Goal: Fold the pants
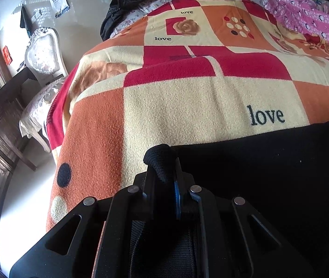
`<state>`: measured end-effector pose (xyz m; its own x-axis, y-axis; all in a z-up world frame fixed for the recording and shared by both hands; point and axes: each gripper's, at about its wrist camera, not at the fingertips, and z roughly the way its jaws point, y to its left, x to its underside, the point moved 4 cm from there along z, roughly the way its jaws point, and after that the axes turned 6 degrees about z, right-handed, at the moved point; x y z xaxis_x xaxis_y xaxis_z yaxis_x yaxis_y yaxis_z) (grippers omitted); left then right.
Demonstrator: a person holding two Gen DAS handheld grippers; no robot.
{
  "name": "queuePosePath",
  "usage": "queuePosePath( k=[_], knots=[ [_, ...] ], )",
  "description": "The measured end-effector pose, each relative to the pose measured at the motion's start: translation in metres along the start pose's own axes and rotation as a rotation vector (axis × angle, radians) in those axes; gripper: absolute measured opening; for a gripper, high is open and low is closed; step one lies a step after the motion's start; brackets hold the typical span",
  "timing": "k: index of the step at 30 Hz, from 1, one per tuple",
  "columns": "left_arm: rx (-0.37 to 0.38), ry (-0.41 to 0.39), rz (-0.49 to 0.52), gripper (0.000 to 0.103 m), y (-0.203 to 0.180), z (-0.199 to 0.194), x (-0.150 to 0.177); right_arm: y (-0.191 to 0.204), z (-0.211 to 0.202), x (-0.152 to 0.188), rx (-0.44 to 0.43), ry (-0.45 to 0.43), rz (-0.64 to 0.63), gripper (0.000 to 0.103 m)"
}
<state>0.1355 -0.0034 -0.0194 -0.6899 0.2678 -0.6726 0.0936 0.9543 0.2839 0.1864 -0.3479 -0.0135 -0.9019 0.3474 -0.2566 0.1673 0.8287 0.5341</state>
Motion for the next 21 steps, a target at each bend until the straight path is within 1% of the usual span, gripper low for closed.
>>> queuePosePath(
  k=[1,2,4,7,8,9,10,11,14,17,21],
  knots=[
    [0.0,0.001,0.001,0.011,0.0,0.0,0.0,0.001,0.003,0.001,0.008,0.005,-0.018,0.02],
    [0.001,0.001,0.001,0.011,0.0,0.0,0.0,0.001,0.004,0.0,0.018,0.01,-0.023,0.015],
    [0.005,0.002,-0.003,0.011,0.001,0.001,0.0,-0.001,0.008,-0.001,0.021,0.019,-0.016,0.013],
    [0.01,-0.001,-0.007,0.011,0.002,0.001,0.0,-0.006,0.01,-0.001,0.057,0.016,-0.014,0.013],
    [0.008,-0.004,-0.008,0.011,0.002,0.0,0.0,-0.007,0.009,-0.002,0.07,0.012,-0.017,0.011],
    [0.005,-0.007,-0.003,0.011,0.001,-0.001,-0.001,-0.007,0.004,0.0,0.075,-0.011,-0.03,0.005],
    [0.007,-0.01,0.002,0.011,0.0,-0.001,-0.001,-0.005,-0.001,0.001,0.082,-0.028,-0.047,0.003],
    [0.005,-0.013,0.001,0.011,0.0,-0.002,-0.002,-0.005,-0.009,0.003,0.092,-0.049,-0.064,0.002],
    [-0.001,-0.043,-0.011,0.011,0.002,-0.013,-0.004,0.007,-0.033,0.01,0.069,-0.095,-0.109,0.002],
    [0.024,-0.049,-0.058,0.01,0.004,-0.033,-0.007,0.019,-0.052,0.021,0.054,-0.125,-0.166,0.002],
    [0.085,-0.085,-0.151,0.01,0.014,-0.075,-0.004,0.04,-0.074,0.049,0.081,-0.151,-0.293,0.002]
  ],
)
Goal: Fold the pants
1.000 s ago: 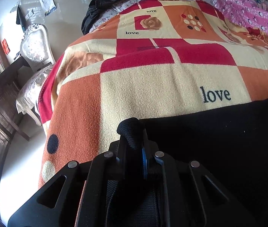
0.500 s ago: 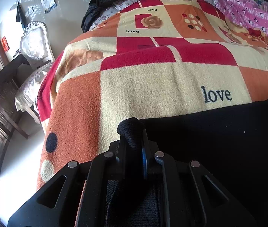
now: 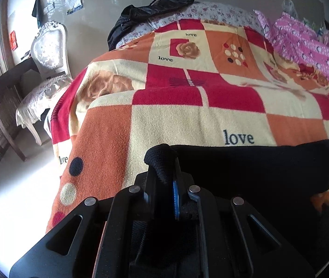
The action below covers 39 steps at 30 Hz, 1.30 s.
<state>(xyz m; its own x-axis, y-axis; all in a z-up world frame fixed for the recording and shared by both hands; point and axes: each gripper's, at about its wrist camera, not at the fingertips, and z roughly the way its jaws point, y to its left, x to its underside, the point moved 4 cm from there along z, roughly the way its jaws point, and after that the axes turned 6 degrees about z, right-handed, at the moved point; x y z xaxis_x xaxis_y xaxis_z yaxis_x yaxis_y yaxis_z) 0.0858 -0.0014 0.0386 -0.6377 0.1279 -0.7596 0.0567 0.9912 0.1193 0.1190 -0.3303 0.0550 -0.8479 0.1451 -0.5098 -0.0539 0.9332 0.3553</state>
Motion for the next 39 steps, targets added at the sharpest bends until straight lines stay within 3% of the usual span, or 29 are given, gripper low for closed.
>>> queuePosePath(
  k=[4,8,14,19,24,28,30,33,37,39],
  knots=[
    [0.033,-0.063,-0.055,0.009,0.006,-0.051,0.015,0.018,-0.029,0.031,-0.006,-0.039,-0.082,0.002],
    [0.064,-0.082,-0.101,0.009,0.015,-0.085,0.055,0.025,-0.052,0.069,-0.043,-0.089,-0.117,0.002],
    [0.119,-0.048,-0.148,0.009,0.02,-0.093,0.114,0.023,-0.054,0.133,-0.033,-0.097,-0.215,0.002],
    [0.208,-0.053,-0.198,0.01,0.024,-0.099,0.12,0.023,-0.057,0.156,-0.018,-0.111,-0.251,0.002],
    [0.294,0.055,-0.309,0.012,0.034,-0.082,0.137,0.015,-0.053,0.176,0.018,-0.085,-0.283,0.002],
    [0.283,0.063,-0.343,0.029,0.041,-0.086,0.144,0.005,-0.049,0.182,0.041,-0.076,-0.267,0.002],
    [0.3,0.051,-0.373,0.03,0.047,-0.093,0.148,0.0,-0.049,0.182,0.045,-0.075,-0.25,0.002],
    [0.358,0.011,-0.45,0.033,0.055,-0.108,0.157,-0.01,-0.05,0.182,0.082,-0.073,-0.235,0.0],
    [0.432,0.019,-0.555,0.054,0.063,-0.121,0.157,-0.022,-0.055,0.186,0.088,-0.086,-0.212,0.0],
    [0.494,0.015,-0.657,0.057,0.069,-0.127,0.155,-0.023,-0.056,0.186,0.092,-0.1,-0.209,0.0]
  ],
)
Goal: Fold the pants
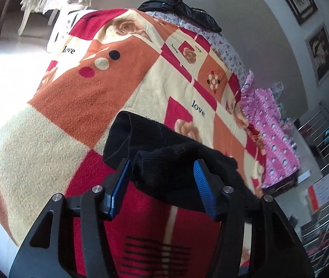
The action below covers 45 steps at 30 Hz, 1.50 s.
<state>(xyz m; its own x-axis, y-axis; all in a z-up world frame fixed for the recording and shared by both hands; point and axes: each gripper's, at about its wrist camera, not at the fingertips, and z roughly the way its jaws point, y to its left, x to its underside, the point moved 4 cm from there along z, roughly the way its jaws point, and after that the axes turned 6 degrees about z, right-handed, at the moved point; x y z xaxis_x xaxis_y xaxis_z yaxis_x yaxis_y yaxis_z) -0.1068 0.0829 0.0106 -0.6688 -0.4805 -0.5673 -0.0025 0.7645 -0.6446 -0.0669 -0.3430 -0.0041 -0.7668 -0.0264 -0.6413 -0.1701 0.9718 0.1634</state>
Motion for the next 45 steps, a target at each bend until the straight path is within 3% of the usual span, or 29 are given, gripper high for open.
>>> queuePosePath(
  k=[4,7,9,12,15,19,24,29,33,38,41,45],
  knots=[
    [0.02,-0.006,-0.214,0.07,0.012,-0.013,-0.004,-0.002,-0.004,-0.009,0.045,-0.068,0.022,0.0],
    [0.032,0.095,-0.365,0.07,0.02,-0.004,0.008,-0.005,-0.016,-0.025,0.084,-0.152,0.063,0.0],
    [0.095,0.145,-0.455,0.07,0.02,0.004,0.013,-0.003,-0.026,-0.039,0.097,-0.207,0.068,0.0],
    [0.166,0.162,-0.573,0.07,0.021,0.015,0.007,0.011,-0.031,-0.059,0.06,-0.262,0.065,0.001],
    [0.201,0.182,-0.766,0.07,0.033,0.026,0.007,0.031,-0.024,-0.071,-0.011,-0.272,0.069,0.001],
    [0.176,0.216,-0.9,0.071,0.042,0.033,0.014,0.061,-0.007,-0.079,-0.065,-0.264,0.014,0.001],
    [0.141,0.193,-0.909,0.071,0.046,0.028,0.012,0.075,0.02,-0.072,-0.083,-0.226,-0.038,0.001],
    [0.121,0.129,-0.927,0.071,0.049,0.017,0.0,0.055,0.027,-0.067,-0.122,-0.222,0.078,0.001],
    [0.046,0.207,-0.93,0.071,0.043,0.026,0.006,0.047,0.03,-0.067,-0.137,-0.21,0.126,0.001],
    [0.031,0.24,-0.908,0.071,0.038,0.039,0.009,0.048,0.032,-0.068,-0.134,-0.199,0.118,0.001],
    [0.027,0.247,-0.837,0.068,0.027,0.035,0.011,0.046,0.032,-0.068,-0.135,-0.196,0.131,0.001],
    [-0.05,0.265,-0.731,0.06,0.018,0.025,0.015,0.043,0.033,-0.068,-0.133,-0.191,0.145,0.001]
  ],
)
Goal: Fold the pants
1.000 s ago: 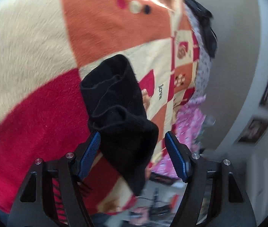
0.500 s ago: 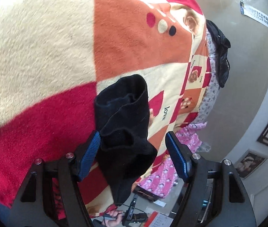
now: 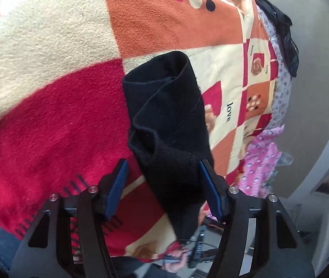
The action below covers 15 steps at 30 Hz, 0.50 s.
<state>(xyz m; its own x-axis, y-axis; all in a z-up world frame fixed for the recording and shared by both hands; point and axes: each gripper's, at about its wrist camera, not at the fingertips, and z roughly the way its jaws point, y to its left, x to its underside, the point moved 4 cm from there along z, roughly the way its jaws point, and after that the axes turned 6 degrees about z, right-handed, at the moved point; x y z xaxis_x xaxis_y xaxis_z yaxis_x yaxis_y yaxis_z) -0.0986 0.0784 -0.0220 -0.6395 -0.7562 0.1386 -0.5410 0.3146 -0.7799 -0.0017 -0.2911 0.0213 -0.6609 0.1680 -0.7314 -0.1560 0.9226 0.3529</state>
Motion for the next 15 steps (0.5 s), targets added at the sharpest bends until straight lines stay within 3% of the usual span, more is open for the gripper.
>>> queuePosePath(
  k=[6,10,15],
  knots=[
    [-0.014,-0.036,-0.002,0.044,0.0,0.0,-0.01,-0.002,0.001,0.0,0.001,0.006,0.009,0.002],
    [-0.029,-0.039,0.037,0.016,-0.005,0.0,-0.002,-0.005,0.002,0.0,0.002,0.008,0.029,0.002],
    [-0.057,-0.101,0.191,0.014,-0.037,-0.015,0.003,-0.006,0.002,0.001,0.002,0.014,0.036,0.003]
  ],
)
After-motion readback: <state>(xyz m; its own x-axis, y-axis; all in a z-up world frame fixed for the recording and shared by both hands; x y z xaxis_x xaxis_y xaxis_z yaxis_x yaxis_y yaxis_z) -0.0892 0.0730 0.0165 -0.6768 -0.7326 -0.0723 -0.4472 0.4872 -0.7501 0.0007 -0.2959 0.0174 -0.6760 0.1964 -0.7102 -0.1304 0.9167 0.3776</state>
